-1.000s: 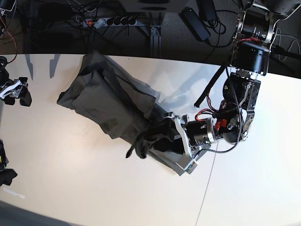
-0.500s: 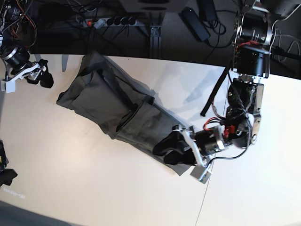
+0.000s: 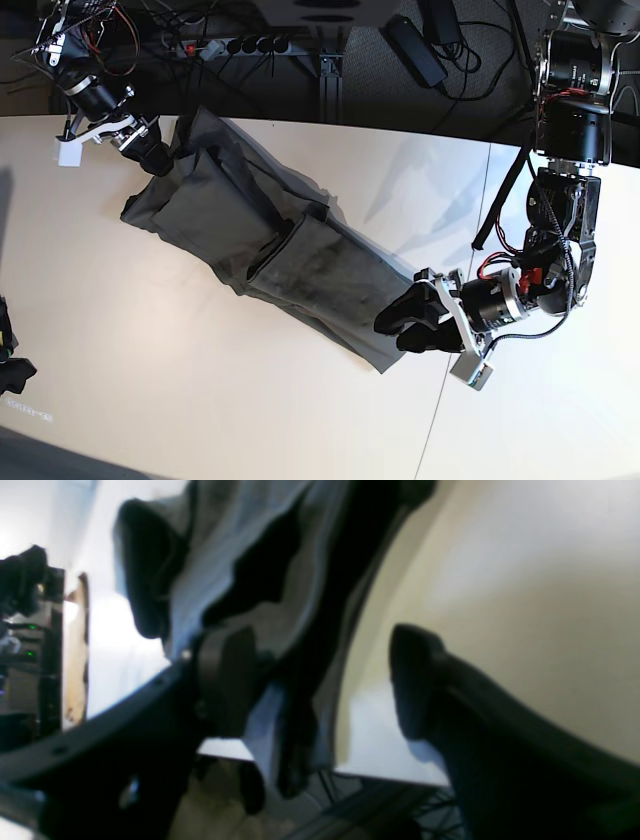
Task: Fold the T-shirt properly
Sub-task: 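Grasp the collar end with the right gripper and fold it over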
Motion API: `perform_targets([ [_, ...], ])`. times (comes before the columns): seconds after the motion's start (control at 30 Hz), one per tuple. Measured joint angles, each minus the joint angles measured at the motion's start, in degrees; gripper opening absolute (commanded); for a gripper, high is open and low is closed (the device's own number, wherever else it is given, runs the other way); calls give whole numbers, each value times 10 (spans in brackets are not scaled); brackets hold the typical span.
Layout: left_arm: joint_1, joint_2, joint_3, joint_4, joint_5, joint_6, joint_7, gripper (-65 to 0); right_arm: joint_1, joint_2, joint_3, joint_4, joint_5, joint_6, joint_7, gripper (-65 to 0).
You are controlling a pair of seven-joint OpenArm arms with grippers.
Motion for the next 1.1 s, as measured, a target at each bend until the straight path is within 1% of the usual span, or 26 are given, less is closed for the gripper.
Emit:
perform_targets([
  [0.23,0,0,0,0,0,0,0,-274,16,-41,-10,1,1,0,6,-226],
  [0.43,0,0,0,0,-7,0,0,-274,57,-69,-10,-1,-30,0,-2,-226],
  [0.57,0,0,0,0,-7,0,0,-274,85,-80,-10,-2,-52,0,-3,-226],
  [0.7,0,0,0,0,-7,0,0,-274,98,-82,-10,-2,-55,0,2,-234],
  [0.73,0,0,0,0,-7,0,0,-274,98,-82,-10,-2,-55,0,2,-266],
  [0.77,0,0,0,0,-7,0,0,-274,98,-82,-10,-2,-55,0,2,-323],
  [0.8,0,0,0,0,-7,0,0,-274,98,-82,-10,-2,-56,0,2,-396],
  [0.83,0,0,0,0,-7,0,0,-274,98,-82,-10,-2,-60,0,4,-483],
  [0.87,0,0,0,0,-7,0,0,-274,98,-82,-10,-2,-70,0,15,-573],
  [0.9,0,0,0,0,-7,0,0,-274,98,-82,-10,-2,-82,0,24,-650],
  [0.97,0,0,0,0,-7,0,0,-274,98,-82,-10,-2,-115,0,43,-650],
  [1.1,0,0,0,0,-9,0,0,-274,98,-70,-10,-2,-177,0,44,-650],
])
